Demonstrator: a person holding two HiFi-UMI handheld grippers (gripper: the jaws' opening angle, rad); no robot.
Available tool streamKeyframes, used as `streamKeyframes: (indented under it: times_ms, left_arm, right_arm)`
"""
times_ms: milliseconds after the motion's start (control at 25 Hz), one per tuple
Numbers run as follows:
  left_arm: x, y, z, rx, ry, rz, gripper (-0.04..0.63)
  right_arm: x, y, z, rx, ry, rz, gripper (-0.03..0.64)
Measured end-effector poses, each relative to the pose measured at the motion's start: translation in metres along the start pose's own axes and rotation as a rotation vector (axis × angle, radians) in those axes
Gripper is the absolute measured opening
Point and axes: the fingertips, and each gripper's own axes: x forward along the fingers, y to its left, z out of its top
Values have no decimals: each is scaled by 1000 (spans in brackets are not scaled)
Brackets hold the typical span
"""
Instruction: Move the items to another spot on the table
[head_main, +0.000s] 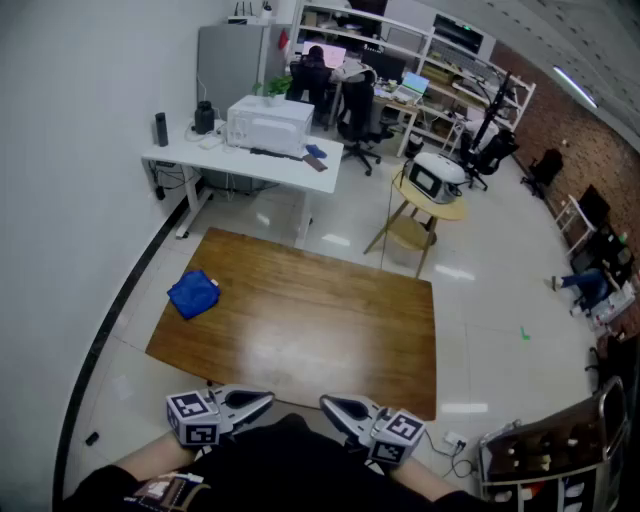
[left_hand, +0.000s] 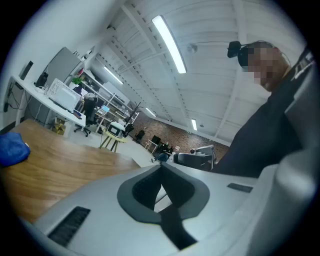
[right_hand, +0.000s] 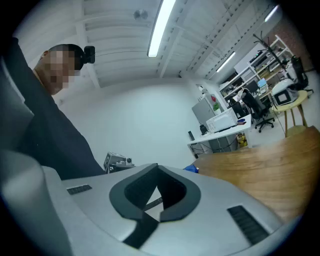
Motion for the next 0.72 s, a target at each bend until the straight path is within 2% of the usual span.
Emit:
streamKeyframes:
  times_ms: [160,240,360,480,720]
  left_arm:
    - [-2,15,-2,-6,30,42,-8]
    - [-6,28,-12,-31,68,82,-8]
    - [-19,52,-36,-63,123,165,-8]
    - [-41,83,-52,-99,140,254,-8]
    - [-101,172,-55,-152,169,437,-8]
  right_arm:
    - [25,-6,-1,24,52,5,-5]
    - [45,-10,-8,17,121,-8,-5]
    - [79,-19,-28,-31,250,-5,-5]
    - [114,-26,-47,-49,324,26,-5]
    - [199,-57,-73,-73,463,36,-5]
